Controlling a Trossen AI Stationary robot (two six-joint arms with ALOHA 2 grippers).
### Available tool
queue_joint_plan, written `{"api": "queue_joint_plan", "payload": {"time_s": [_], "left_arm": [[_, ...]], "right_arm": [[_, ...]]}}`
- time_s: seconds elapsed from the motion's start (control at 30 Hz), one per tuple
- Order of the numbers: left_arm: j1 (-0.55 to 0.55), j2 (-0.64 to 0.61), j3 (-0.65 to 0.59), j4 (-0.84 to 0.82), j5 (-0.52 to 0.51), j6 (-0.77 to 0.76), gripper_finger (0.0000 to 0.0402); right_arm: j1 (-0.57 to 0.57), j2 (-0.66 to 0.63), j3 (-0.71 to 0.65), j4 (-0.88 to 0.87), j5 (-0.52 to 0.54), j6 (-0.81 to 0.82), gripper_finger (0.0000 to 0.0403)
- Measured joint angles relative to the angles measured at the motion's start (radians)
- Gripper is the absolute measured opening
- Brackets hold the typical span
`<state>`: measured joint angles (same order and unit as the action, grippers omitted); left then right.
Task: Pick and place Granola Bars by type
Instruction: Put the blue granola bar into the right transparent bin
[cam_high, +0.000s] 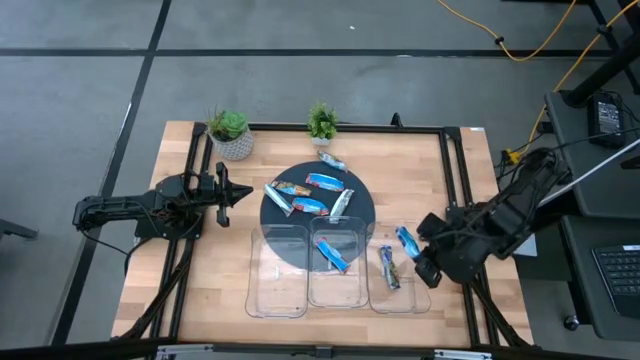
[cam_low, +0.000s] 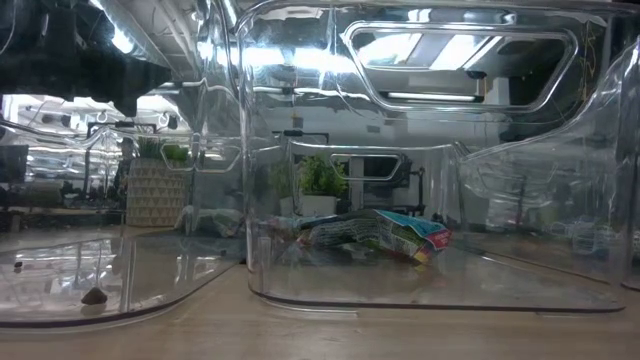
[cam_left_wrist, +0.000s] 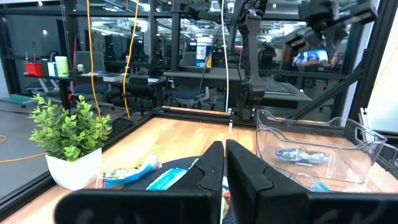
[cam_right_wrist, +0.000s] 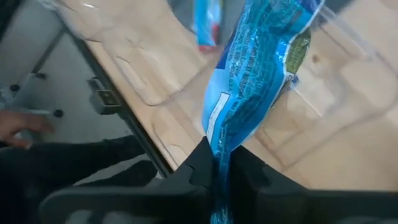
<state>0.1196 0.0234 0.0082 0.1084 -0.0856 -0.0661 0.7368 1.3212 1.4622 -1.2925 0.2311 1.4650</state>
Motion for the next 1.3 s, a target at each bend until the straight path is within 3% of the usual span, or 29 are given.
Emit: {"api": "queue_joint_plan", "payload": {"time_s": [0.13,0.33,0.57,0.8,1.03,1.17,1.3], "left_arm": [[0.0,0.0,0.0,0.0,0.0,0.0,0.0008],[0.0,0.0,0.0,0.0,0.0,0.0,0.0013],[0.0,0.0,0.0,0.0,0.0,0.0,0.0008],[0.0,0.0,0.0,0.0,0.0,0.0,0.0013],[0.0,0.0,0.0,0.0,0.0,0.0,0.0008],[0.0,0.0,0.0,0.0,0.0,0.0,0.001],[0.0,0.0,0.0,0.0,0.0,0.0,0.0013]], "right_arm": [[-0.001,0.044,-0.047,-0.016,-0.107,0.05,0.004],[-0.03,0.078,-0.167,0.056,-0.181,0.056,0.0021],[-0.094,0.078,-0.287,0.238,-0.206,-0.007,0.0046],[-0.162,0.078,-0.465,0.397,-0.272,-0.058,0.0021],[-0.189,0.078,-0.594,0.571,-0.337,-0.063,0.0042],[-0.2,0.078,-0.628,0.581,-0.371,-0.077,0.0054],[-0.2,0.077,-0.63,0.586,-0.372,-0.095,0.0034]]}}
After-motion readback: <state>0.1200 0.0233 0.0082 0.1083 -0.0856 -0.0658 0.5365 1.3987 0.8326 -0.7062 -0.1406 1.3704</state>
